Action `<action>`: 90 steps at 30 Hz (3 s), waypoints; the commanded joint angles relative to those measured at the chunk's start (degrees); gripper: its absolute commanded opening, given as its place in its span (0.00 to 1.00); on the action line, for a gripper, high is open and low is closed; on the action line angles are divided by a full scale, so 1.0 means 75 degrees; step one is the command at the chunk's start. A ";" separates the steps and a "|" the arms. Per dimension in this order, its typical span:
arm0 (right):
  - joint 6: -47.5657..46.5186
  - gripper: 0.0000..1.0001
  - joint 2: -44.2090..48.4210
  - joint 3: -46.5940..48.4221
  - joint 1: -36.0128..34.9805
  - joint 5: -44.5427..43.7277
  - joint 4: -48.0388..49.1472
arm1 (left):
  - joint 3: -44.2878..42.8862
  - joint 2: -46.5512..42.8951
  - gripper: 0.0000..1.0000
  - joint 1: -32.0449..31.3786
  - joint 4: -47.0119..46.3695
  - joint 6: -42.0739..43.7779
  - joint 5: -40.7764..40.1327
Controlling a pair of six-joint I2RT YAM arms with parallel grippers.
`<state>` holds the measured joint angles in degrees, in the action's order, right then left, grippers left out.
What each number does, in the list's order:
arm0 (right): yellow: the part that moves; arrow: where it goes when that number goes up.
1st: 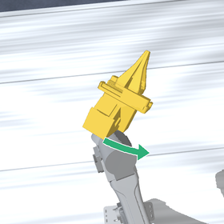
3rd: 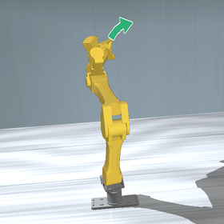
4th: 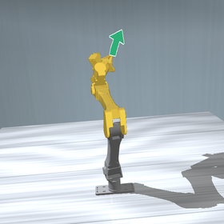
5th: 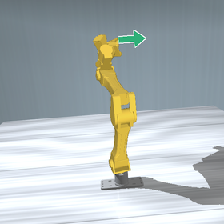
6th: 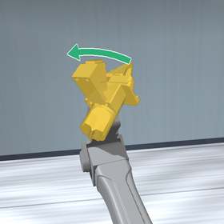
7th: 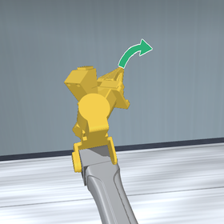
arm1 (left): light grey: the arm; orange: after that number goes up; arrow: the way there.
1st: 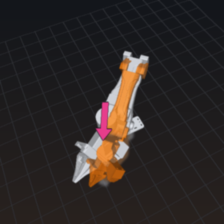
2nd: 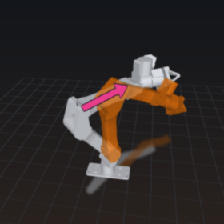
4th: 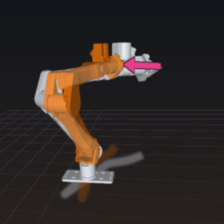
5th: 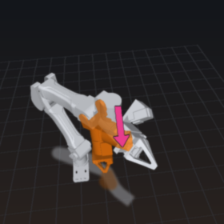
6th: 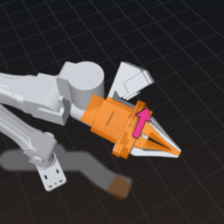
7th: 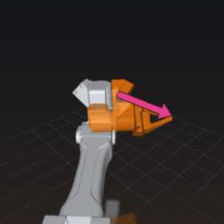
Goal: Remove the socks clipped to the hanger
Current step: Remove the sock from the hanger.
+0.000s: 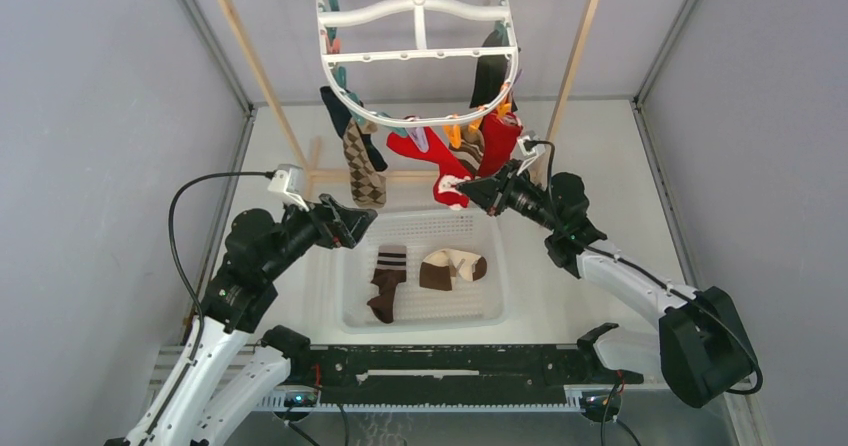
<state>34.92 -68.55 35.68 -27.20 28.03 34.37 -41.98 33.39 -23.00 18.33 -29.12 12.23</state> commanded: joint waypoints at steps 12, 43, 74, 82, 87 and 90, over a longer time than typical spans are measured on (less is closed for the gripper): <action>-0.0065 0.00 0.0420 -0.0033 0.0798 0.0481 -0.0024 | 0.0124 0.0046 1.00 0.0020 -0.0394 -0.0105 0.0149; 0.0223 0.00 0.0986 -0.0431 0.1148 0.0792 -0.0125 | -0.0089 0.0175 1.00 -0.0223 -0.0815 -0.0321 0.0251; -0.0371 0.00 -0.0085 0.0440 -0.2251 -0.0531 -0.0310 | -0.1939 0.1288 1.00 -0.1629 -0.1254 0.0491 -0.0605; -0.0372 0.00 -0.0176 0.0497 -0.2474 -0.0608 -0.0302 | -0.2283 0.1784 1.00 -0.1627 -0.1967 0.0971 -0.0571; -0.0378 0.00 -0.0222 0.0548 -0.2578 -0.0632 -0.0300 | -0.2484 0.2058 0.97 -0.1625 -0.2143 0.1308 -0.0757; -0.0359 0.00 -0.0255 0.0574 -0.2627 -0.0638 -0.0283 | -0.2545 0.2203 0.96 -0.1610 -0.2275 0.1434 -0.0792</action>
<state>33.23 -70.30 36.93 -46.04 24.21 29.41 -56.73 49.15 -34.87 5.96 -21.80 7.40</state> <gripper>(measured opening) 0.010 0.963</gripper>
